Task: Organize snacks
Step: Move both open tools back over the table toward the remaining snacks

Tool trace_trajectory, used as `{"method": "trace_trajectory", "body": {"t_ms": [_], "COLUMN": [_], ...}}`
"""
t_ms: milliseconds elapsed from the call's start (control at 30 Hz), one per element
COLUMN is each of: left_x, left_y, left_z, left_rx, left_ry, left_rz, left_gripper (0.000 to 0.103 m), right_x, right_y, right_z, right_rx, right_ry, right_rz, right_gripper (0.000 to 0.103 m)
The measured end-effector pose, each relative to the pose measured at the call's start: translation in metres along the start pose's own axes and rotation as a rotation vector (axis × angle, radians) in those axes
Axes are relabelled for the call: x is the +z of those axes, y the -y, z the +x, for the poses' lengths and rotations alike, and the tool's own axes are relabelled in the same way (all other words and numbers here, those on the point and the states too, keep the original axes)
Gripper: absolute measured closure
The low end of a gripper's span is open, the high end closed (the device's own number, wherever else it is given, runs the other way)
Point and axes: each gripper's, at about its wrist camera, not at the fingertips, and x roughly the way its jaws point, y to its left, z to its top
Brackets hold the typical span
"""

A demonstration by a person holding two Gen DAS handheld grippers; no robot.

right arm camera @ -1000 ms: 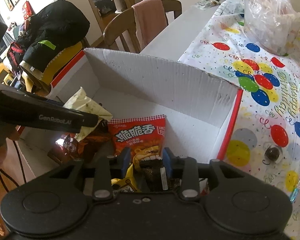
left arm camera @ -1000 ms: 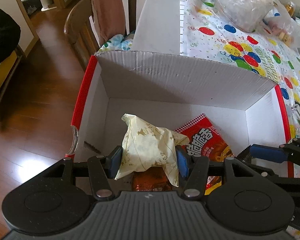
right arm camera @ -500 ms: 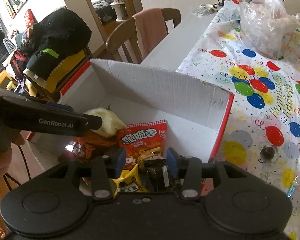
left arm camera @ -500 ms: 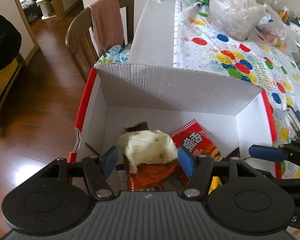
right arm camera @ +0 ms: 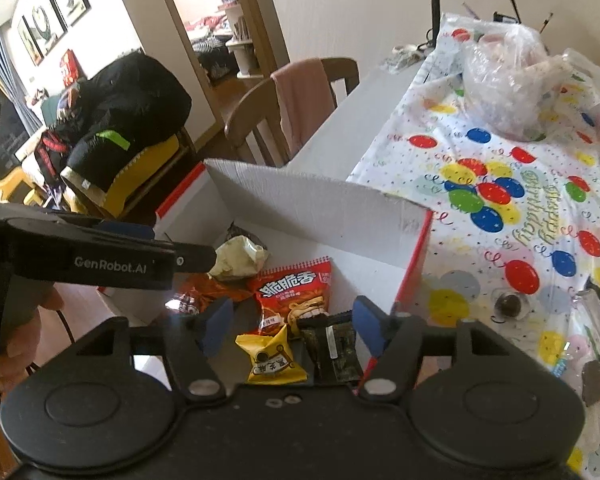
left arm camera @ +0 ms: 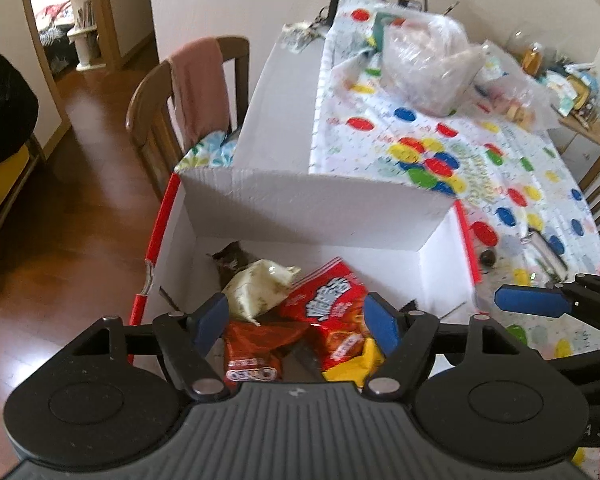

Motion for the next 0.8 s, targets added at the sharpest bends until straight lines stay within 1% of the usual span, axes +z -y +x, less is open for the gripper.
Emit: {"method": "trace_trajectory", "body": {"t_ms": [233,333,400,467,533,600,800], "left_x": [-0.006,-0.009,-0.01,-0.012,-0.012,-0.012,-0.016], "left_y": [0.031,0.047,0.058,0.069,0.079,0.091,0.132], "left_z": [-0.021,-0.026,-0.03,-0.032,-0.032,-0.03,-0.019], "left_rx": [-0.044,-0.053,-0.054,-0.064,-0.08,-0.095,-0.144], "left_ry": [0.051,0.076,0.095,0.11,0.112,0.106,0.079], "left_rz": [0.032,0.046,0.056,0.061,0.066,0.07,0.102], "left_gripper": [0.025,0.025,0.021,0.021,0.021,0.02,0.02], "right_x": [-0.007,-0.011,-0.015,-0.019,-0.024,-0.028,-0.048], "right_y": [0.014,0.022,0.029,0.037,0.046,0.058,0.099], "right_z": [-0.031,-0.044,-0.051,-0.058,-0.065,-0.072,-0.093], "right_rx": [-0.007,-0.02,-0.029,-0.041,-0.052,-0.063,-0.115], "right_ry": [0.055,0.078,0.089,0.098,0.103,0.111,0.115], "right_rz": [0.02,0.029,0.036,0.044,0.055,0.068,0.109], "right_gripper": [0.023,0.016,0.011,0.01,0.007,0.002,0.0]}}
